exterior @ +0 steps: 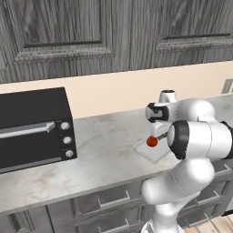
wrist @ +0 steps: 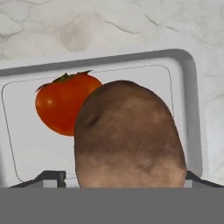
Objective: Take the tomato and potato out of the freezer and place them in the tupperware container on the counter. Then put the tupperware containing the vegetables back in the freezer.
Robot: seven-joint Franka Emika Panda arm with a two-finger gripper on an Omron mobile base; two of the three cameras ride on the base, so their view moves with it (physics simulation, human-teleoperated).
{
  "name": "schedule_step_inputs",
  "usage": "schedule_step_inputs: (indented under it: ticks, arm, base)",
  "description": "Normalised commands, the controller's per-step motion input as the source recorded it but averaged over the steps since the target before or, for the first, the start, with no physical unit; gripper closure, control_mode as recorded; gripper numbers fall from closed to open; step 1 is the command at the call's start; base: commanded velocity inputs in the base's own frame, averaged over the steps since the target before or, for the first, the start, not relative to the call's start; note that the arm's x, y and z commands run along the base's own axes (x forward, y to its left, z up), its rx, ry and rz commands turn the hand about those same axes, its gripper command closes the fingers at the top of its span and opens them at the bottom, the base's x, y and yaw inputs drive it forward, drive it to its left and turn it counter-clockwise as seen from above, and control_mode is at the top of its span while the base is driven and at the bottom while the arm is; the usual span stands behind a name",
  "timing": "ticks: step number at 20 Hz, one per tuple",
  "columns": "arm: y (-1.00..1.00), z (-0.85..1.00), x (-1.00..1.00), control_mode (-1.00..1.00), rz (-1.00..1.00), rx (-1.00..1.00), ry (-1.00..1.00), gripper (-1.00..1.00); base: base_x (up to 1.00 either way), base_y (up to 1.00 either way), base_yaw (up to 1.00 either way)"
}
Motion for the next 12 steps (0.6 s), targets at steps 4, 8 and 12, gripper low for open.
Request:
schedule_step_inputs:
  ticks: [4,8,12]
  arm:
    - [0.0,0.17,-0.51,-1.0,0.0,0.0,0.1,-1.0]
    - [-0.02,0.47,-0.07,-1.0,0.0,0.01,0.01,-1.0]
    - [-0.09,0.63,0.15,-1.0,0.0,0.04,0.0,-1.0]
  base:
    - [0.0,0.0,0.0]
    - [0.0,0.0,0.0]
    - [0.0,0.0,0.0]
